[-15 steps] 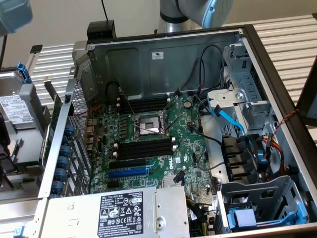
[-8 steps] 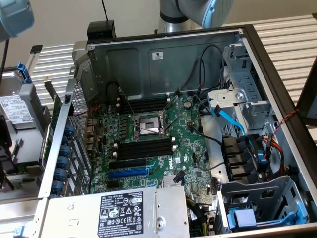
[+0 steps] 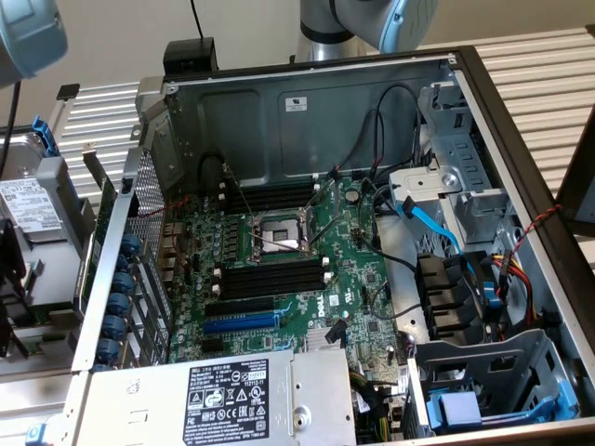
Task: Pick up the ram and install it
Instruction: 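Pick up the ram and move it above insertion slot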
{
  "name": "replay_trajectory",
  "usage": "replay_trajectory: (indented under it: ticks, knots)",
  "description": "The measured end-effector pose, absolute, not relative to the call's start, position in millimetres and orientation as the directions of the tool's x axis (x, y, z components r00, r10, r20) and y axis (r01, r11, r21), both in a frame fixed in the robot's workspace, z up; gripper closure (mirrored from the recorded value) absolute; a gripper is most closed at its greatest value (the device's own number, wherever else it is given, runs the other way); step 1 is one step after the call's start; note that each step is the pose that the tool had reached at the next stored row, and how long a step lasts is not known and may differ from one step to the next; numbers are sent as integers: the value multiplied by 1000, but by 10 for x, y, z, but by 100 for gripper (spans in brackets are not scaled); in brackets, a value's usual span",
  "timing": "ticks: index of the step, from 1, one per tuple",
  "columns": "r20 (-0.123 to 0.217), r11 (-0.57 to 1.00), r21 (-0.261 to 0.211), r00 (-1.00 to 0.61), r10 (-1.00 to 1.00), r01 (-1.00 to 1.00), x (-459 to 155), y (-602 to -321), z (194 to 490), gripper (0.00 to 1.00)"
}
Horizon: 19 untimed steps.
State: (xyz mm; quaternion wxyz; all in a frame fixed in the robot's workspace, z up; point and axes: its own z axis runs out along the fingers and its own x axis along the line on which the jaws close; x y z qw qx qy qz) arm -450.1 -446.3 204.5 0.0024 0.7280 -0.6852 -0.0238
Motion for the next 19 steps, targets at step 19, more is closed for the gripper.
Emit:
replay_trajectory:
  ticks: [19]
  knots:
    - [-36, -23, 40, 21, -999, -999, -4488, -4461, 2007, 64]
